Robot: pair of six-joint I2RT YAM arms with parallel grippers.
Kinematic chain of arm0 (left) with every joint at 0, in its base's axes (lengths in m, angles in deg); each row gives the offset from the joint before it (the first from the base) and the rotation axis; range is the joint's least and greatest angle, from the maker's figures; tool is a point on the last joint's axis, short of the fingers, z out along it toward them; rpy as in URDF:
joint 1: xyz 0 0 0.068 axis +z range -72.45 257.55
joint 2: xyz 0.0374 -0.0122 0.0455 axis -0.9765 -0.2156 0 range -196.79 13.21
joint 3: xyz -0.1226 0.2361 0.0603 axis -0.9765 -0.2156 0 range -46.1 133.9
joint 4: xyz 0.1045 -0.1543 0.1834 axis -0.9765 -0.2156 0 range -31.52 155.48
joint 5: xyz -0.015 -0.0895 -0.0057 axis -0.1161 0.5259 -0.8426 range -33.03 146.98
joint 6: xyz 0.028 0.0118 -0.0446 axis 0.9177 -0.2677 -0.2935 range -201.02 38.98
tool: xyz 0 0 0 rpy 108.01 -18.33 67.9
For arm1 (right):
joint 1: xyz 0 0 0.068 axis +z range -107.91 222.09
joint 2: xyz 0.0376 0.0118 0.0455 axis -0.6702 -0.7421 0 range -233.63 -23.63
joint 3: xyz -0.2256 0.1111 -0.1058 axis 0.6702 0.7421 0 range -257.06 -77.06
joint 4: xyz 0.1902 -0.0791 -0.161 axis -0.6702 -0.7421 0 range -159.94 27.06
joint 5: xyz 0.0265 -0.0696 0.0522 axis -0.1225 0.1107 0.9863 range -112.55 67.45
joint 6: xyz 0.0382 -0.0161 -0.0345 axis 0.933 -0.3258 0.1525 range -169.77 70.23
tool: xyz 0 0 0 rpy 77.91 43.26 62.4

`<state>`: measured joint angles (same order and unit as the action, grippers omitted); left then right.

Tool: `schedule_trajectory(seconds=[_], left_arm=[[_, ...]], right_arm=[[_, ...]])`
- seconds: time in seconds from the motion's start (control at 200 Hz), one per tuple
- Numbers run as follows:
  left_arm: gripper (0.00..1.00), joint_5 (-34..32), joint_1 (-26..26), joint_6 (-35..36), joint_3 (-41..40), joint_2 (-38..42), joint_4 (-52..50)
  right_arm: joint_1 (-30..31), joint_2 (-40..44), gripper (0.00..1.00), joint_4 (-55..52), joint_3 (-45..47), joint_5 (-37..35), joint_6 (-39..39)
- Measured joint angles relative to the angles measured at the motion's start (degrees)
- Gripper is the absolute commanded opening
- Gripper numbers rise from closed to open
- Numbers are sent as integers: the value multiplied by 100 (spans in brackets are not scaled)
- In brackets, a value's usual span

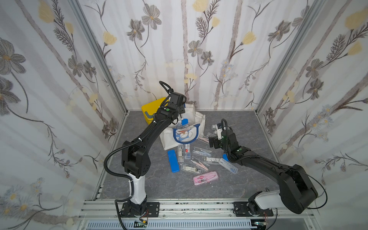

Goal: Put the compass set into the canvas bag
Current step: Place the compass set in the canvas bag.

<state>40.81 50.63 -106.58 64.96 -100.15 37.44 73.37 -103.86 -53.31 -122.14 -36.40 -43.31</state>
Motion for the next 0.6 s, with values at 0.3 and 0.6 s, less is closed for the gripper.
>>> schedule_trajectory(seconds=[0.3, 0.6], left_arm=[[44, 103, 0, -308, 105, -774, 35], [45, 33, -33, -382, -396, -984, 63]], right_arm=[[-7, 68, 100, -4, 127, -7, 15], [-17, 50, 100, -2, 127, 0, 15]])
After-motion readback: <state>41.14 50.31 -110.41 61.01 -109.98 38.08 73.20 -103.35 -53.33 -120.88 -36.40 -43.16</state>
